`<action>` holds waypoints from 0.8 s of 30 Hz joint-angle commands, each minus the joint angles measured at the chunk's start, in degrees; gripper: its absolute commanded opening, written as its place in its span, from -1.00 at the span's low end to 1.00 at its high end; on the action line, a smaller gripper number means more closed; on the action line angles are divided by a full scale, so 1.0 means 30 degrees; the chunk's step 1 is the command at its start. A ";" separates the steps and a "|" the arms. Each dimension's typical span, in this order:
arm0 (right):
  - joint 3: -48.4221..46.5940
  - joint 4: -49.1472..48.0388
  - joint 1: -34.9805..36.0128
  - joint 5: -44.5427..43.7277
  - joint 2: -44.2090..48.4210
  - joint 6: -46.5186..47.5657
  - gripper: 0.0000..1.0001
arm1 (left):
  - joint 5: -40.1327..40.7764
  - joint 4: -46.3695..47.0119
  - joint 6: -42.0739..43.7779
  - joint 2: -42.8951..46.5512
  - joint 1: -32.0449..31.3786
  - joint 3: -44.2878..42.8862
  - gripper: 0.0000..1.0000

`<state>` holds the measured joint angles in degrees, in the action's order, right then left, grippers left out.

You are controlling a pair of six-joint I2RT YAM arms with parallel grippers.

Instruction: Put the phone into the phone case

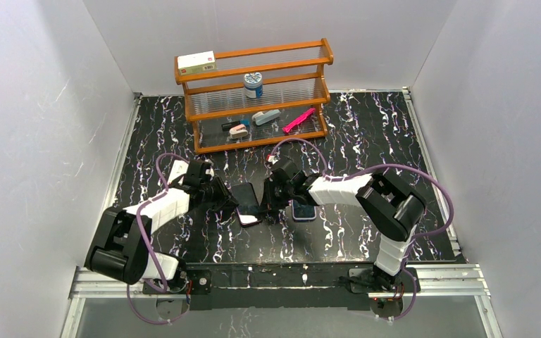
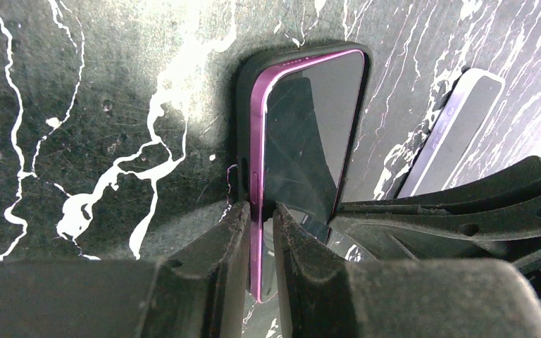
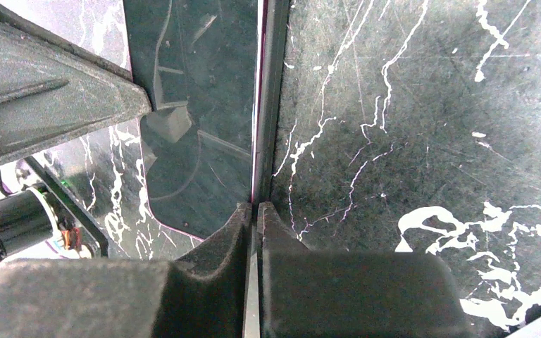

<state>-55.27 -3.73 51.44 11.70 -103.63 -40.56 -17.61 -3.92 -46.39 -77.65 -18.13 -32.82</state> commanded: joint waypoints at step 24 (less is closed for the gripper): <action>-0.2655 -0.1864 -0.1856 0.1847 -0.1487 0.0138 -0.35 | 0.1008 -0.2011 0.1260 -0.1960 -0.0021 -0.2603 -0.60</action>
<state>-59.81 -6.31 45.67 14.66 -105.71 -40.49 -15.38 -8.36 -44.07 -83.20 -18.13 -39.48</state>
